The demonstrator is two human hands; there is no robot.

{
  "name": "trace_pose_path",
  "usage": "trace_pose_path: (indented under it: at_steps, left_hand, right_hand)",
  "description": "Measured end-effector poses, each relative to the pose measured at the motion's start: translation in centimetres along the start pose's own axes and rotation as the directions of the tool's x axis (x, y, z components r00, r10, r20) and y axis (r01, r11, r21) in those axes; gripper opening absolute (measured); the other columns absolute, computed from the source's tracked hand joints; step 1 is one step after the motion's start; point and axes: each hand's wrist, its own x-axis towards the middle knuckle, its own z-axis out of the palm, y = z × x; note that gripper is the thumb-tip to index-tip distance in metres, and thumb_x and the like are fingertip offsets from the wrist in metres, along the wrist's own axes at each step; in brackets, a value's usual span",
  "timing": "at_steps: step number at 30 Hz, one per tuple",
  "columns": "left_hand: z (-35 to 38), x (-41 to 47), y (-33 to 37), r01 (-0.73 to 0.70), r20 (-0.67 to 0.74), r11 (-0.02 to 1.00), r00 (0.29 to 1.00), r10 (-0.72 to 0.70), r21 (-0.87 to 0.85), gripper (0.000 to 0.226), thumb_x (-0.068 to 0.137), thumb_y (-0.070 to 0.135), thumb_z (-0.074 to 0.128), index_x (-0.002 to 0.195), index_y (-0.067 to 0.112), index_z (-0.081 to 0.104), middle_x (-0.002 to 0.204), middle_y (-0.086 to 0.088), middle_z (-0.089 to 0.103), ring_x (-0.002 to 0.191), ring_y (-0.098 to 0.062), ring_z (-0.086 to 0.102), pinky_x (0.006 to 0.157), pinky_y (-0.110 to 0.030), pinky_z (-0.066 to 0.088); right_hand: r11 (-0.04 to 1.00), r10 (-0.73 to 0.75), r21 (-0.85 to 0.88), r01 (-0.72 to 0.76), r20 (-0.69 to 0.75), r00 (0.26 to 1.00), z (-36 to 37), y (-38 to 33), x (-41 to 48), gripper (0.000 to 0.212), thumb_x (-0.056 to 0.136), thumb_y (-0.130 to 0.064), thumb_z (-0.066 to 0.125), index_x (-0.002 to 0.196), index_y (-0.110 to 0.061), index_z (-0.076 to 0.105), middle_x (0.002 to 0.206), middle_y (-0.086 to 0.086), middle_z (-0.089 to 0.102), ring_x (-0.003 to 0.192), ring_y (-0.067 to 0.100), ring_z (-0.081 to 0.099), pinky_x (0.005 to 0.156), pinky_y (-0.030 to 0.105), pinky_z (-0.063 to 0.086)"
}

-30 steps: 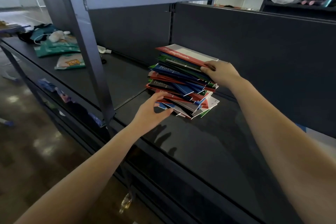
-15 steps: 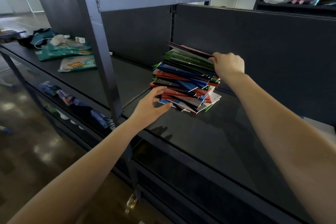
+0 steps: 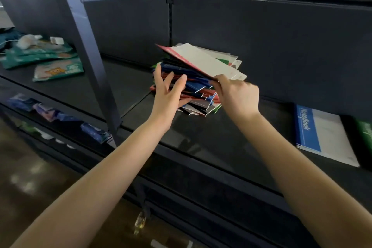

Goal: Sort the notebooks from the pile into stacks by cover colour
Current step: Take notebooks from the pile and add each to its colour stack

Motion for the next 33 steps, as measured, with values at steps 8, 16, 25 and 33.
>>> trace_pose_path:
  at_steps: [8, 16, 25, 33]
  left_hand:
    - [4.4, -0.8, -1.9, -0.079, 0.034, 0.994, 0.996, 0.077, 0.08, 0.083, 0.072, 0.043, 0.073, 0.131, 0.068, 0.02, 0.155, 0.003, 0.022, 0.136, -0.025, 0.038, 0.098, -0.052, 0.049]
    - [6.8, -2.0, -3.0, -0.069, 0.018, 0.964, 0.998, 0.067, 0.256, 0.084, 0.091, 0.0, 0.055, 0.15, 0.037, 0.008, 0.155, 0.003, 0.019, 0.133, -0.011, 0.03, 0.106, -0.043, 0.043]
    - [8.9, -2.6, -3.3, -0.099, 0.104, 0.969, 0.992, 0.077, 0.228, 0.085, 0.089, -0.004, 0.053, 0.15, 0.035, 0.011, 0.155, 0.007, 0.02, 0.126, -0.001, 0.031, 0.096, -0.024, 0.037]
    - [11.9, -2.3, -3.8, -0.086, 0.315, 0.974, 0.949, 0.016, 0.208, 0.085, 0.09, -0.001, 0.056, 0.148, 0.042, 0.012, 0.146, 0.011, 0.03, 0.126, -0.003, 0.038, 0.098, -0.029, 0.041]
  right_hand:
    - [0.991, -0.072, 0.109, 0.073, -0.009, 0.997, -1.9, 0.1, -5.8, 0.01, 0.079, -0.023, 0.074, 0.076, -0.016, 0.069, 0.047, -0.003, 0.052, 0.037, 0.019, 0.047, 0.036, 0.022, 0.032]
    - [0.977, -0.066, 0.207, 0.049, 0.075, 0.995, -2.9, 2.4, -9.1, 0.032, 0.085, -0.043, 0.059, 0.094, -0.016, 0.072, 0.082, -0.004, 0.07, 0.059, 0.017, 0.064, 0.042, 0.023, 0.04]
    - [0.962, -0.03, 0.266, -0.063, 0.334, 0.942, -4.5, 6.5, -10.6, 0.065, 0.076, -0.068, 0.051, 0.119, -0.02, 0.065, 0.121, -0.005, 0.065, 0.1, 0.017, 0.065, 0.068, 0.032, 0.056]
    - [0.807, 0.338, 0.201, -0.555, 0.613, 0.714, -7.4, 12.9, -10.6, 0.051, 0.095, -0.053, 0.041, 0.14, -0.028, 0.044, 0.138, -0.007, 0.051, 0.114, 0.014, 0.054, 0.088, 0.032, 0.046]
